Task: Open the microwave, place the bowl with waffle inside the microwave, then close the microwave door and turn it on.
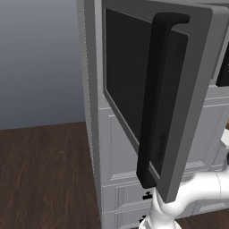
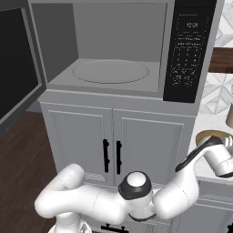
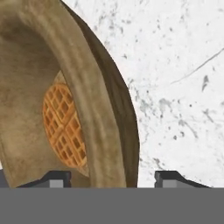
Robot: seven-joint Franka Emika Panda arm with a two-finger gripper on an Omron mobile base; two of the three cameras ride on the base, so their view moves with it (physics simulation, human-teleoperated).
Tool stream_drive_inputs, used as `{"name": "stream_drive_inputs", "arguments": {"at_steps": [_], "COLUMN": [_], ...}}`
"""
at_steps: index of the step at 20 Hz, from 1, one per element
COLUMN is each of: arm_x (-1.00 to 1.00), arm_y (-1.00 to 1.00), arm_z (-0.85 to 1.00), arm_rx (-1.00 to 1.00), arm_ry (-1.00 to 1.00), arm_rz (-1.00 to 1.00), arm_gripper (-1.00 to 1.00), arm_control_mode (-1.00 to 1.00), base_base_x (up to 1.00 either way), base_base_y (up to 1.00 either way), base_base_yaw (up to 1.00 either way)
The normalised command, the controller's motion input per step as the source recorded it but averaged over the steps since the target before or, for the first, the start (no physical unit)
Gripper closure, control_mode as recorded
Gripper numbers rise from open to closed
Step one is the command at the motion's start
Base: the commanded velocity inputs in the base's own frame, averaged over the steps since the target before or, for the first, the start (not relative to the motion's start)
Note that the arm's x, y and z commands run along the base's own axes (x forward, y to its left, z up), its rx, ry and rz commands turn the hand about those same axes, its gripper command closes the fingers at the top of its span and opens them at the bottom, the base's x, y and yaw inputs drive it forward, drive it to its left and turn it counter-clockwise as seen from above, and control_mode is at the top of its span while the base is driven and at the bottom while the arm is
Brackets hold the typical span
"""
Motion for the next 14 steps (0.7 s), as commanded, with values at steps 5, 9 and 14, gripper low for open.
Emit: {"name": "stream_drive_inputs", "arguments": {"at_steps": [5, 9, 14], "arm_x": [-0.46, -0.91, -1.0], "arm_y": [0.01, 0.0, -0.03], "arm_z": [-0.16, -0.04, 0.46], "arm_rx": [-0.04, -0.05, 0.0], "arm_ry": [0.0, -0.1, -0.3], "arm_rz": [0.0, 0.0, 0.0], "arm_gripper": [1.0, 1.0, 1.0], "arm_control_mode": [-1.0, -1.0, -1.0], "base_base_x": [0.0, 0.0, 0.0], "base_base_y": [0.0, 0.0, 0.0], "base_base_yaw": [0.0, 0.0, 0.0]}}
